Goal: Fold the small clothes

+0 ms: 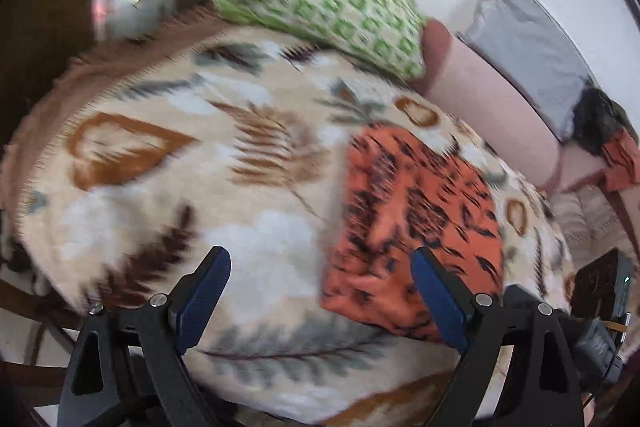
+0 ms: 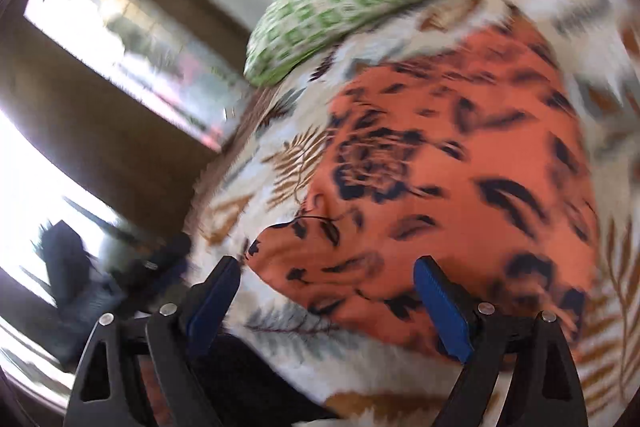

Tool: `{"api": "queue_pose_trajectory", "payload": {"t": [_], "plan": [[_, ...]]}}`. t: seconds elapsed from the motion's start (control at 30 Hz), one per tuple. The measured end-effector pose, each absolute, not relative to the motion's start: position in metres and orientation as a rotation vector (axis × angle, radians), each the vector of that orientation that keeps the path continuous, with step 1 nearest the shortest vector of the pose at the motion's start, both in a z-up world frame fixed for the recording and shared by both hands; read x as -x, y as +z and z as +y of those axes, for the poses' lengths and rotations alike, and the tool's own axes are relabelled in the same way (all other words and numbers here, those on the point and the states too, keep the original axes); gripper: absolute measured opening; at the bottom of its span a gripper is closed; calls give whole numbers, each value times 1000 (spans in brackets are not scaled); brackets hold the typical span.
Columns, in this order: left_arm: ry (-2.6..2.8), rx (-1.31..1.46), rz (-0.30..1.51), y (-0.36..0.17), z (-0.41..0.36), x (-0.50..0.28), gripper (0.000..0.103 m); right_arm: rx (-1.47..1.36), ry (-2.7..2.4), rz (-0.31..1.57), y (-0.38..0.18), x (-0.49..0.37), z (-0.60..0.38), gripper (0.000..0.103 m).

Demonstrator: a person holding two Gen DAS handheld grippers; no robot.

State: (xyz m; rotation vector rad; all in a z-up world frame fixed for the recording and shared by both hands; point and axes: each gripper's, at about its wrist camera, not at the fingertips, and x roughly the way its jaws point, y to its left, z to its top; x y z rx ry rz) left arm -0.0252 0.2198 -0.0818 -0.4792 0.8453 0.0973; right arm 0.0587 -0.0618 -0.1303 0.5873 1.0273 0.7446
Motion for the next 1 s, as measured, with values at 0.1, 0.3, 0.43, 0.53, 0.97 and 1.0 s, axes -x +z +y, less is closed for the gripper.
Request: {"api": "queue_pose_trajectory", "payload": {"t": [0.1,0.3,0.43,0.53,0.97,1.0], "plan": [[55,494,898,-97,203,11,92,-769,667,1035,-143,-45,-113,91],[41,505,962,-117,188,-5,88,-1175,704,1120,-185,-27,-142,90],[50,485,969,-118,183,-8,84,-1294,670,1123,-207,-42,-118,90],[59,489,979,-122,185,-10,71,-1342,627,1037,-206,-51,-121,88],[69,580,1048,-147,199,-7,49,-1283,474,1049,-225,-52,-141,17],[76,562,1033,-141,200,-4,50,-1271,489,1061,-221,-51,-141,19]]}}
